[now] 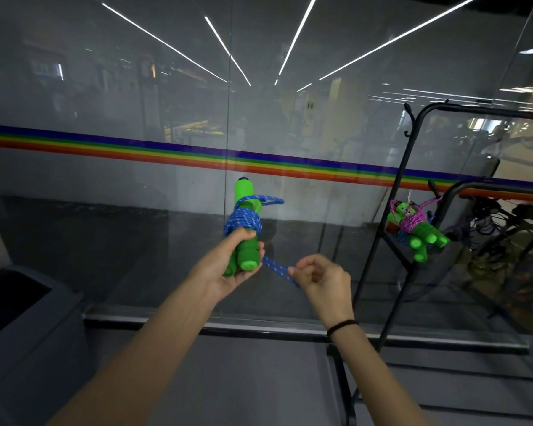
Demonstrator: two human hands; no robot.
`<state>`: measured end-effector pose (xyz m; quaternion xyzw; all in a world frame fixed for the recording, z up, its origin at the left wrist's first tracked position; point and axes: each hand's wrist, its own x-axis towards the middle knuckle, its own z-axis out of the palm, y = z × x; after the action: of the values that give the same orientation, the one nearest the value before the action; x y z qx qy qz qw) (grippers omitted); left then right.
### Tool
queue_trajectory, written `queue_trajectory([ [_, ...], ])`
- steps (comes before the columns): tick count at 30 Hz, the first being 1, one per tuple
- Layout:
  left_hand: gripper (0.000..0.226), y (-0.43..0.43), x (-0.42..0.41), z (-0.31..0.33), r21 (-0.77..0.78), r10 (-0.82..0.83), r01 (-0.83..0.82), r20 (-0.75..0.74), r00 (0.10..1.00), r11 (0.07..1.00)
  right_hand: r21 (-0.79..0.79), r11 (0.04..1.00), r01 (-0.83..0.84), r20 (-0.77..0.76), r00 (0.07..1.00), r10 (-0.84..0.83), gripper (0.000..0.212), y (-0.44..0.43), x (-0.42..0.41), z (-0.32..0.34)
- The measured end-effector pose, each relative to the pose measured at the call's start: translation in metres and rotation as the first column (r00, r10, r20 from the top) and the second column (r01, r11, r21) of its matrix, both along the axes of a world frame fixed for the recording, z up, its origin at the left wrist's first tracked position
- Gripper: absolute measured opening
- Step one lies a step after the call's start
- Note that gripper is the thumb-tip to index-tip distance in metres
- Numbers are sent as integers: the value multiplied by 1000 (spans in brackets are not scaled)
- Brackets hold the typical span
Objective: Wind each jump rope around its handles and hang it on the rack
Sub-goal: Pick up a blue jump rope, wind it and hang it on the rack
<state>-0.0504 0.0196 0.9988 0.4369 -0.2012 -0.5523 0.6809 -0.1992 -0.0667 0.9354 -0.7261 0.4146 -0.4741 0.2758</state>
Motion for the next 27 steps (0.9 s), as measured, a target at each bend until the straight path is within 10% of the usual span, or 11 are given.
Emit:
queue_trajectory([
  [5,7,5,4,-12,70,-52,41,174,983,997,26,1000,3,-299,954,5,11,3,2,-2],
  [8,10,14,8,-18,93,-63,38,280,958,995,230,965,-124,93,990,105,8,4,-7,2],
  [12,11,26,9,-27,91,-61,28,381,922,995,402,805,-436,687,725,50,12,1,-22,1],
  [18,4,33,-1,-29,-2,-41,43,259,965,999,250,603,-758,965,244,-93,46,-1,-40,-6],
  [21,4,33,-4,-27,-29,-21,27,193,981,999,194,594,-780,981,144,-131,53,2,-49,-5],
  [24,4,35,0,-26,-40,3,4,177,984,999,275,521,-808,958,275,-80,45,12,-53,-1],
  [27,18,40,6,-27,-43,18,-5,299,954,999,508,646,-570,628,758,175,39,26,-57,3],
])
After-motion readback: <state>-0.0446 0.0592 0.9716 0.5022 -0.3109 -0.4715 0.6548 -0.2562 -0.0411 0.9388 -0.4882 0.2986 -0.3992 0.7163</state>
